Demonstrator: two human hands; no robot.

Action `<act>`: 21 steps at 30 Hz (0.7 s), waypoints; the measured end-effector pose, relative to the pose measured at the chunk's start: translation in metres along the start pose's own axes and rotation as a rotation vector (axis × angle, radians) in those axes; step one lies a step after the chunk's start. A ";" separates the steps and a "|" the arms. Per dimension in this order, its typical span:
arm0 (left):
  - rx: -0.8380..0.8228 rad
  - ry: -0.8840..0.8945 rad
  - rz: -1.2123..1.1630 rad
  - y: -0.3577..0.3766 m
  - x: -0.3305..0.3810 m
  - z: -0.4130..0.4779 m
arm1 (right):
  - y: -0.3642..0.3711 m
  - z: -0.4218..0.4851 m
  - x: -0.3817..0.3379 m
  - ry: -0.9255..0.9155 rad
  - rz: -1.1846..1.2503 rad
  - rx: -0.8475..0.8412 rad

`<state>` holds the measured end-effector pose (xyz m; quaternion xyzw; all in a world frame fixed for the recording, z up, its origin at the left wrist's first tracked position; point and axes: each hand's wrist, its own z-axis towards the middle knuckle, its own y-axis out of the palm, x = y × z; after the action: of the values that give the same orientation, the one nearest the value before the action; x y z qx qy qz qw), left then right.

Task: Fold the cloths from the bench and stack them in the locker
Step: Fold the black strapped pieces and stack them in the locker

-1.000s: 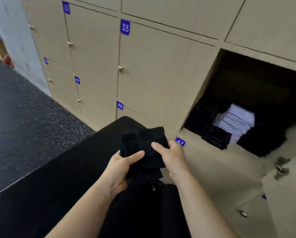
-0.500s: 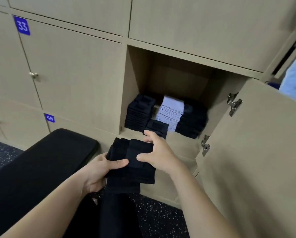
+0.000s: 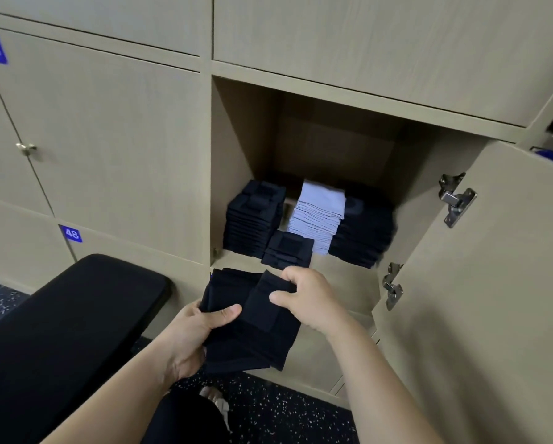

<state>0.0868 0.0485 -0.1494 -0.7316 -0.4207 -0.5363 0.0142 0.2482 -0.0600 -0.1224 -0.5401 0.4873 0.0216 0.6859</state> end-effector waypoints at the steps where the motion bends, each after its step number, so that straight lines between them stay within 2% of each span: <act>1: 0.022 0.009 -0.026 0.000 0.000 0.005 | -0.003 0.005 0.004 0.025 0.073 0.019; 3: 0.072 0.033 -0.066 -0.001 0.002 0.015 | -0.010 0.016 0.011 0.071 0.245 0.083; 6: 0.139 0.080 -0.087 -0.001 0.006 0.031 | -0.020 0.037 0.023 0.160 0.515 0.266; 11: 0.183 0.116 -0.089 -0.006 0.011 0.053 | -0.023 0.079 0.035 0.282 0.765 0.527; 21: 0.129 0.099 -0.072 -0.023 0.007 0.088 | -0.008 0.154 0.050 0.509 1.052 0.670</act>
<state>0.1410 0.1088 -0.1911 -0.6861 -0.4793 -0.5436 0.0627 0.3786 0.0289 -0.1600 0.0228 0.8123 0.0723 0.5783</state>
